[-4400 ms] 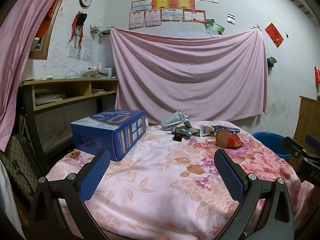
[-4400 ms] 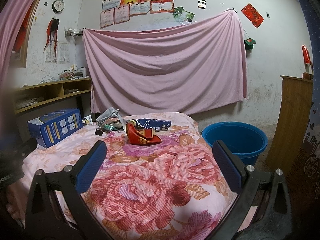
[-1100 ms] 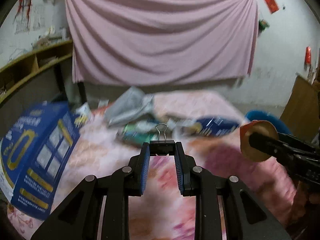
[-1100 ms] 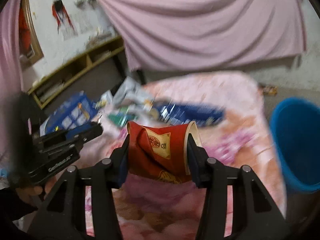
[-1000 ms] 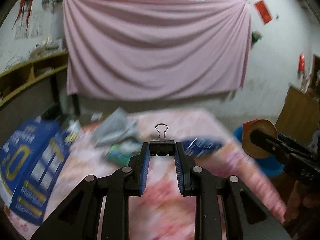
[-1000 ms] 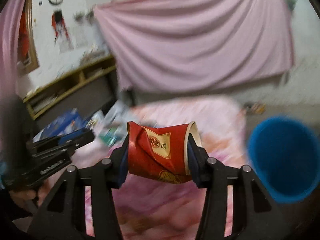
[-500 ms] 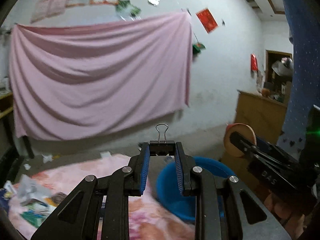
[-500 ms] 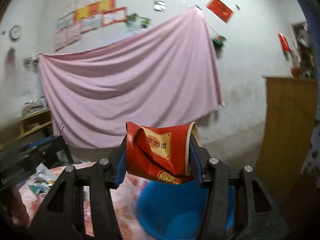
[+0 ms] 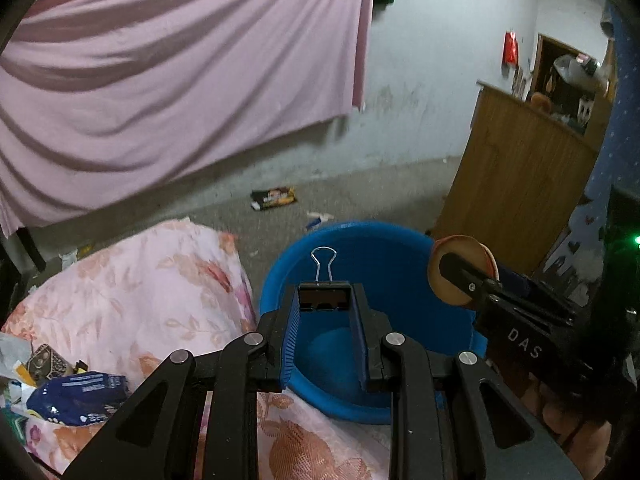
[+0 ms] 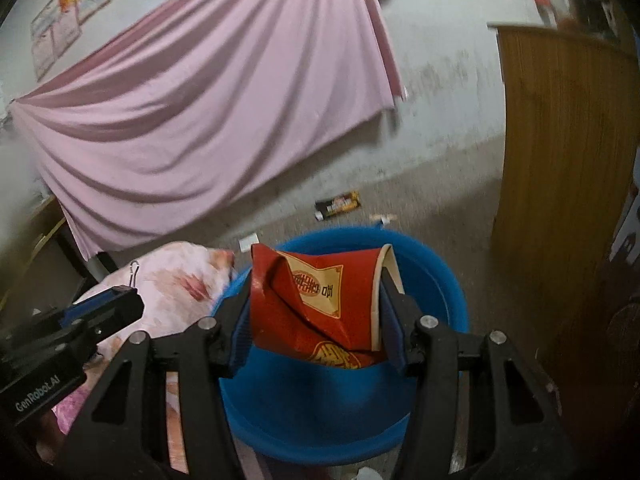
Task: Collect trash
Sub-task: 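Carry the red paper cup with the right gripper over the blue bucket, then open the right gripper to drop the red cup into the bucket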
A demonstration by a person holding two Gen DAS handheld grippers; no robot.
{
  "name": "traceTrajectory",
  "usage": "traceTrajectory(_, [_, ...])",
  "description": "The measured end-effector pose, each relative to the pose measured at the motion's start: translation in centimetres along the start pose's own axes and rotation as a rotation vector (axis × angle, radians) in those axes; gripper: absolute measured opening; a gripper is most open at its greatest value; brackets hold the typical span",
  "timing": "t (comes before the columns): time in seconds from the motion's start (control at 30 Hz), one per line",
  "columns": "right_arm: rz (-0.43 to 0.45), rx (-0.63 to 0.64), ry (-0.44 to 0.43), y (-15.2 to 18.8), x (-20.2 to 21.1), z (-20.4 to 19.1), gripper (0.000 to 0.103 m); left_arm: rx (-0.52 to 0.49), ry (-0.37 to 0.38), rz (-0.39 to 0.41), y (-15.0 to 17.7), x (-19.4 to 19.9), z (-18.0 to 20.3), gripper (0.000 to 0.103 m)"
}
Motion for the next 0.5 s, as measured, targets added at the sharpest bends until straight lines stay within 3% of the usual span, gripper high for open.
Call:
traceTrajectory(0.23, [-0.066, -0.040, -0.005, 0.0, -1.5, 1.0, 0.084, -0.007, -0.005, -0.045, 1.2, -1.3, 0.3, 0.021])
traceTrajectory(0.3, [-0.074, -0.048, -0.005, -0.3, -1.8, 1.2, 0.085, -0.005, -0.011, -0.045, 1.2, -1.2, 0.0, 0.025])
traceTrajectory(0.37, [-0.079, -0.051, -0.001, -0.3, -1.8, 1.4, 0.086, 0.000, -0.016, -0.040, 1.2, -1.4, 0.0, 0.037])
traceTrajectory(0.5, [-0.078, -0.056, -0.001, -0.6, -1.9, 1.3, 0.087, 0.017, -0.023, -0.031, 1.4, -1.4, -0.5, 0.040])
Point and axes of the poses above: each gripper's, at about its wrist camera, not at the fingertips, and x roughly against the way its jaws point, z to its right, y to its underside, the point moved 3 cm from there along -x, roughly the way its jaws point, and after that the axes turned 6 degrees about -x, right-handed, at the moved point
